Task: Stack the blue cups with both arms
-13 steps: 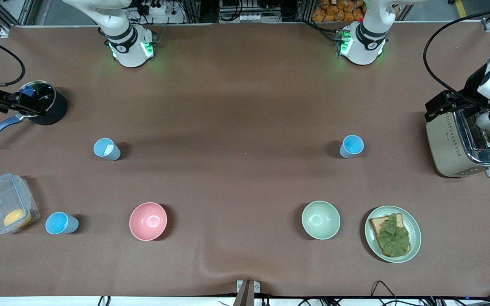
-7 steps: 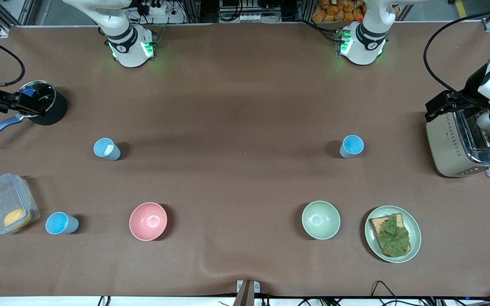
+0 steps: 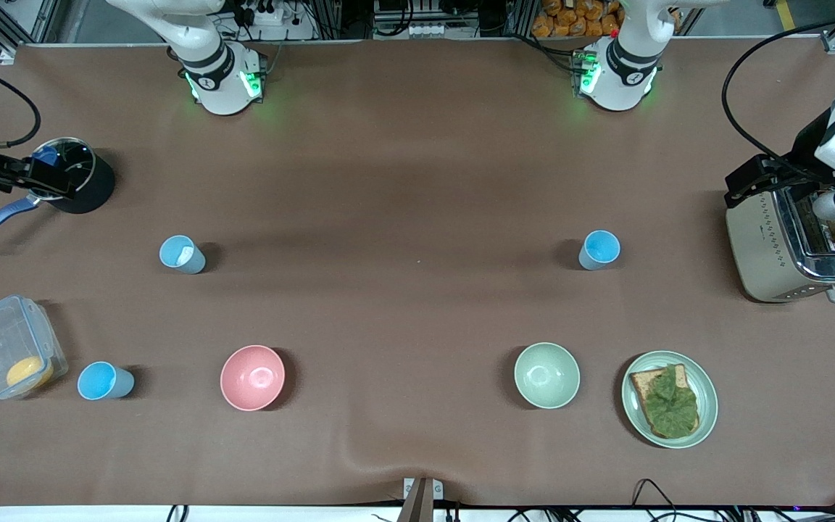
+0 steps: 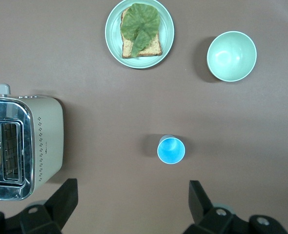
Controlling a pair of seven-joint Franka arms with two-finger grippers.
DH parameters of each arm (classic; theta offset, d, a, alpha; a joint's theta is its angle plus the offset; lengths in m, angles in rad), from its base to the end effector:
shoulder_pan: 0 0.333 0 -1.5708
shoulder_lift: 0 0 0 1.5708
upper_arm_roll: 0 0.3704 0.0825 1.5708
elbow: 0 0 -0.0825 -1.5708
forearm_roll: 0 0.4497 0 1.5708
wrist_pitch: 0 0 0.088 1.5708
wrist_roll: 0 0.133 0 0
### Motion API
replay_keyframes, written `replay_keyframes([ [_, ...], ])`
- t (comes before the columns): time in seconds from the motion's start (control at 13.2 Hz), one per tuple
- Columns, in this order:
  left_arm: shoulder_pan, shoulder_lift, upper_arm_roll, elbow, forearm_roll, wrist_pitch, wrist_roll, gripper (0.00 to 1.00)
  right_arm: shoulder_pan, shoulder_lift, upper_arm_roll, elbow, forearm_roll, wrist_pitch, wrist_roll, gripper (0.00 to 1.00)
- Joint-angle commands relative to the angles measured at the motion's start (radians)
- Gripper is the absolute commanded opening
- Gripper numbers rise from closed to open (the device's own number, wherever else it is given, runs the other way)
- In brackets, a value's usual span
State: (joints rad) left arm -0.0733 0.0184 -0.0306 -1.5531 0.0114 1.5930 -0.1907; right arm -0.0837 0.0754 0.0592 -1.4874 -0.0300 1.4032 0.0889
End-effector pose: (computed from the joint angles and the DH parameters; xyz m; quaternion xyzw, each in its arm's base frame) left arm 0.6267 -0.0637 0.6529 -0.9990 -0.0433 -0.0114 0.0038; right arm 0.6246 -0.0211 0.6371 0.9951 -0.0577 -0.0792 0.0153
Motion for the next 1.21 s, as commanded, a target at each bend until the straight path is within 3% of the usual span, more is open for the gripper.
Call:
replay_keyframes([
  [0.0,0.006,-0.001,-0.006,0.008,-0.004,-0.007,-0.019,1.0,-0.01,0.041,-0.002,-0.007,-0.017,-0.01,-0.015,1.0],
  [0.23,0.006,-0.003,-0.006,0.008,-0.004,-0.007,-0.018,1.0,-0.04,0.186,-0.002,-0.042,-0.028,0.009,-0.077,1.0],
  [0.3,0.006,-0.002,-0.006,0.008,-0.004,-0.007,-0.019,1.0,-0.057,0.207,-0.002,-0.084,-0.027,0.076,-0.081,1.0],
  [0.75,0.006,-0.001,-0.006,0.008,-0.004,-0.007,-0.019,1.0,-0.117,0.133,-0.001,-0.532,-0.022,0.583,-0.236,1.0],
  [1.13,0.004,-0.001,-0.006,0.008,-0.004,-0.007,-0.019,1.0,-0.128,0.184,0.001,-0.605,-0.021,0.652,-0.271,1.0],
])
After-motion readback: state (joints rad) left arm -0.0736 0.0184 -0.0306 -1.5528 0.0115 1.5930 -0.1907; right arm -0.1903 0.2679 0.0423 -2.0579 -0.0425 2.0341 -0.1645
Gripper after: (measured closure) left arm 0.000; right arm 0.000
